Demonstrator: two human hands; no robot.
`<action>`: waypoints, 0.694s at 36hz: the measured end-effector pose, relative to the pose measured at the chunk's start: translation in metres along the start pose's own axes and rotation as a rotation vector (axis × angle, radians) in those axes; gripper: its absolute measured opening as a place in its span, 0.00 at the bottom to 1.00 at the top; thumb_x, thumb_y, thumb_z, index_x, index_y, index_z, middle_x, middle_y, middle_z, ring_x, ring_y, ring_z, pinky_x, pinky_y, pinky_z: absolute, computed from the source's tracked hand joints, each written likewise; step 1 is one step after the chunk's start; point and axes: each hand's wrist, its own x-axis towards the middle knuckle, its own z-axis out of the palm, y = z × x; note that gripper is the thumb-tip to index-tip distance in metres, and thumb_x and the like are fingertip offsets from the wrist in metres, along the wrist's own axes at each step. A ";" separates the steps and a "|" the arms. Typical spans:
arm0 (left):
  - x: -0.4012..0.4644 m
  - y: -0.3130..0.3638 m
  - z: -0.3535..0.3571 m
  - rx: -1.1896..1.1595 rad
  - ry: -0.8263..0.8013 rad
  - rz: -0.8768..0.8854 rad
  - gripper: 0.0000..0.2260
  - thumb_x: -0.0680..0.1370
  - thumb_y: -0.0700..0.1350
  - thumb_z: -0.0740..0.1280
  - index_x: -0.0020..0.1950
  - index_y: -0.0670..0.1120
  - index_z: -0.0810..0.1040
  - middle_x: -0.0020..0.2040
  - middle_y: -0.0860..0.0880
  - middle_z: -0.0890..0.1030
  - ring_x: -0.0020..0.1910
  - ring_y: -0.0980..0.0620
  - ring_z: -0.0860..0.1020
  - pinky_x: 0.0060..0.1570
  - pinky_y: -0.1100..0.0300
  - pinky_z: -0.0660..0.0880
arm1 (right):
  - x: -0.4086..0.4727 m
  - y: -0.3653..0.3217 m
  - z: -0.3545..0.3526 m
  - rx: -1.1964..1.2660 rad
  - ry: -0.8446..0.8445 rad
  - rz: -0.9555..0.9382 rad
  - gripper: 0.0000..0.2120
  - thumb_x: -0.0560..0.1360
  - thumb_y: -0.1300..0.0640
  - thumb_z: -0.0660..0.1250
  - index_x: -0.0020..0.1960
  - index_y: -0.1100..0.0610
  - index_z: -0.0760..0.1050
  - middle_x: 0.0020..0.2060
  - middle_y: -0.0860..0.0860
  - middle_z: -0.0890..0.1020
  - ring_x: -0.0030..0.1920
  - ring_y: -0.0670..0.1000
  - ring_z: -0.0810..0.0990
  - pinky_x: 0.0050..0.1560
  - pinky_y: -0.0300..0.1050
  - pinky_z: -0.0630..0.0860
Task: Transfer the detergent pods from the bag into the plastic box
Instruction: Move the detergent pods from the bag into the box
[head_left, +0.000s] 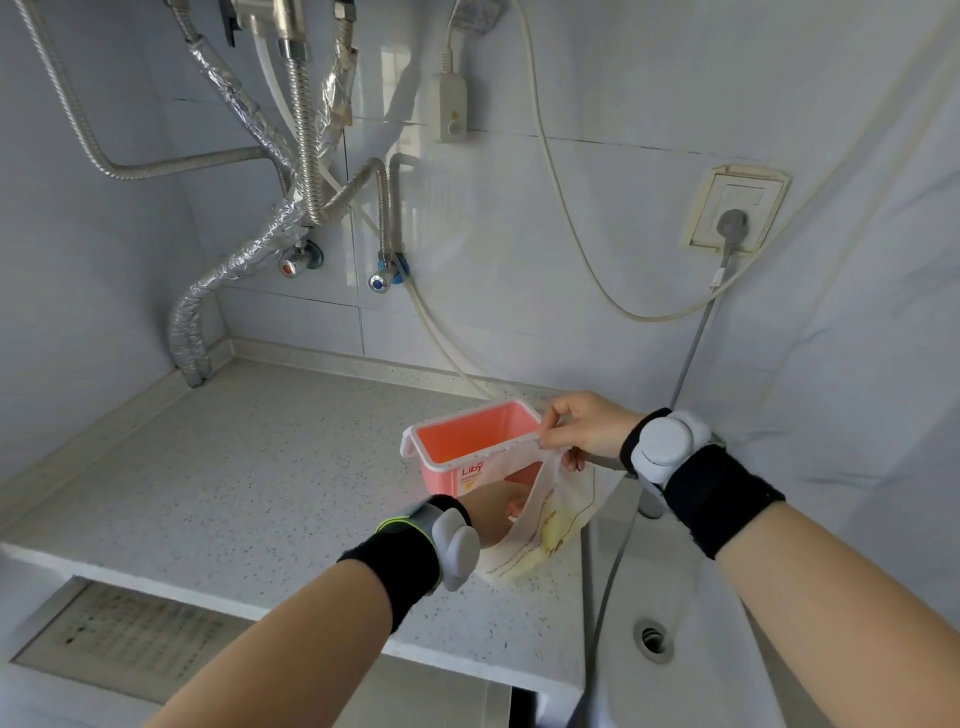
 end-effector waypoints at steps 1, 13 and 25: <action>0.000 0.002 -0.002 -0.015 -0.005 0.004 0.16 0.80 0.39 0.60 0.67 0.43 0.73 0.66 0.45 0.75 0.66 0.45 0.72 0.58 0.64 0.63 | -0.001 0.003 -0.002 0.005 0.012 0.009 0.06 0.71 0.65 0.69 0.37 0.59 0.73 0.39 0.63 0.78 0.24 0.52 0.74 0.26 0.40 0.73; 0.001 -0.008 -0.029 -0.213 0.067 0.003 0.09 0.73 0.36 0.72 0.44 0.43 0.72 0.42 0.52 0.73 0.39 0.49 0.77 0.30 0.72 0.75 | 0.001 0.038 -0.013 -0.041 -0.019 0.129 0.07 0.72 0.65 0.68 0.38 0.58 0.72 0.26 0.56 0.76 0.20 0.47 0.74 0.22 0.38 0.71; 0.002 -0.004 -0.044 -0.064 -0.072 -0.018 0.12 0.74 0.37 0.70 0.57 0.43 0.78 0.49 0.50 0.78 0.37 0.47 0.80 0.35 0.63 0.78 | 0.005 0.046 -0.011 -0.047 -0.065 0.142 0.06 0.72 0.65 0.67 0.39 0.59 0.72 0.27 0.56 0.76 0.21 0.48 0.74 0.24 0.39 0.72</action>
